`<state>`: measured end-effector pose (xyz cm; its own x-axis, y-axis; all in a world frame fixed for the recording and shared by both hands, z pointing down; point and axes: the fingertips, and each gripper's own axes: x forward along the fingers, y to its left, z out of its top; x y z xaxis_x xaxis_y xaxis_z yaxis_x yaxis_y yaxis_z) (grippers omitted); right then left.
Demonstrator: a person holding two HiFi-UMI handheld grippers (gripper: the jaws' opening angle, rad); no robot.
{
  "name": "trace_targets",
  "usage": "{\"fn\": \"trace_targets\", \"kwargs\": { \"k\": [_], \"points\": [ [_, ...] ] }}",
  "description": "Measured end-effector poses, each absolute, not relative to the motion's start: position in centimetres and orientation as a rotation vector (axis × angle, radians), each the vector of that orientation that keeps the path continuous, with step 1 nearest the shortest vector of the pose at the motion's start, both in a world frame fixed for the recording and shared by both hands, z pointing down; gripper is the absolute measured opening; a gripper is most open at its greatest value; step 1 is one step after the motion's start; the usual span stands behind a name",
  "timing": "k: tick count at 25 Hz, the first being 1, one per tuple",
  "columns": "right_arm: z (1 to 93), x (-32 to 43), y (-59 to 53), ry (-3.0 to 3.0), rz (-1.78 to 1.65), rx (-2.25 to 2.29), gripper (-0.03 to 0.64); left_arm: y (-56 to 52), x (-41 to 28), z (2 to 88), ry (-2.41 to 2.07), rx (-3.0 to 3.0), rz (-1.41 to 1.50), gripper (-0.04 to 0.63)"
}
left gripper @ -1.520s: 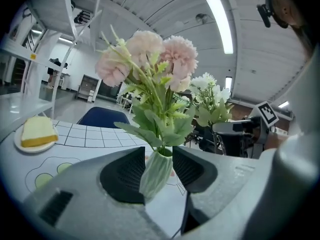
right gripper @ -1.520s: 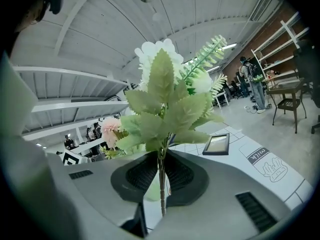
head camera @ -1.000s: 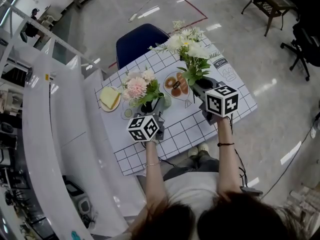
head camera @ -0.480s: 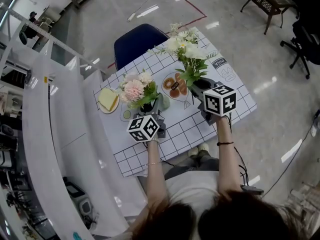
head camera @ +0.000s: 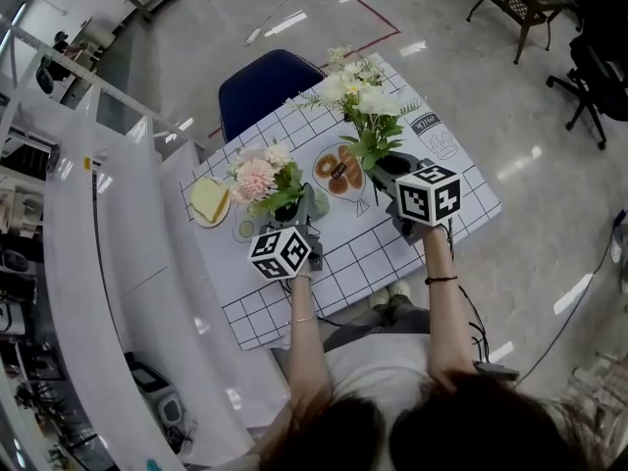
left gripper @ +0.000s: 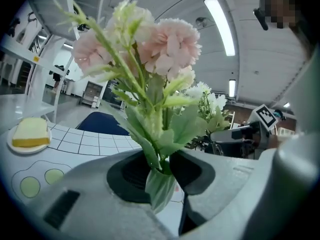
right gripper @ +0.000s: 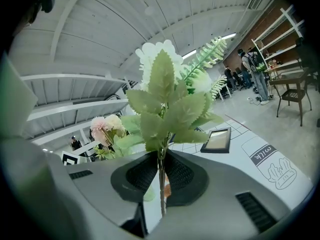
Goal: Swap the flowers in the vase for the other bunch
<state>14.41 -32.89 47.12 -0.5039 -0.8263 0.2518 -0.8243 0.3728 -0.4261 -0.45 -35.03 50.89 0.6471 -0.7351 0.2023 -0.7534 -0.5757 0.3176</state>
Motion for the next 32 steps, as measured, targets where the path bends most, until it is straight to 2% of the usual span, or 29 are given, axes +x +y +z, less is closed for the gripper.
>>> {"fn": "trace_targets", "kwargs": {
  "k": [13, 32],
  "points": [
    [47.2, 14.4, -32.8, 2.594, -0.812, -1.560, 0.043, -34.9, -0.7, 50.6, -1.184, 2.508, 0.069, 0.089],
    [46.1, 14.0, -32.7, 2.609, -0.781, -1.551, 0.043, -35.2, -0.9, 47.8, -1.159, 2.534, 0.006, 0.081]
  ]
}}
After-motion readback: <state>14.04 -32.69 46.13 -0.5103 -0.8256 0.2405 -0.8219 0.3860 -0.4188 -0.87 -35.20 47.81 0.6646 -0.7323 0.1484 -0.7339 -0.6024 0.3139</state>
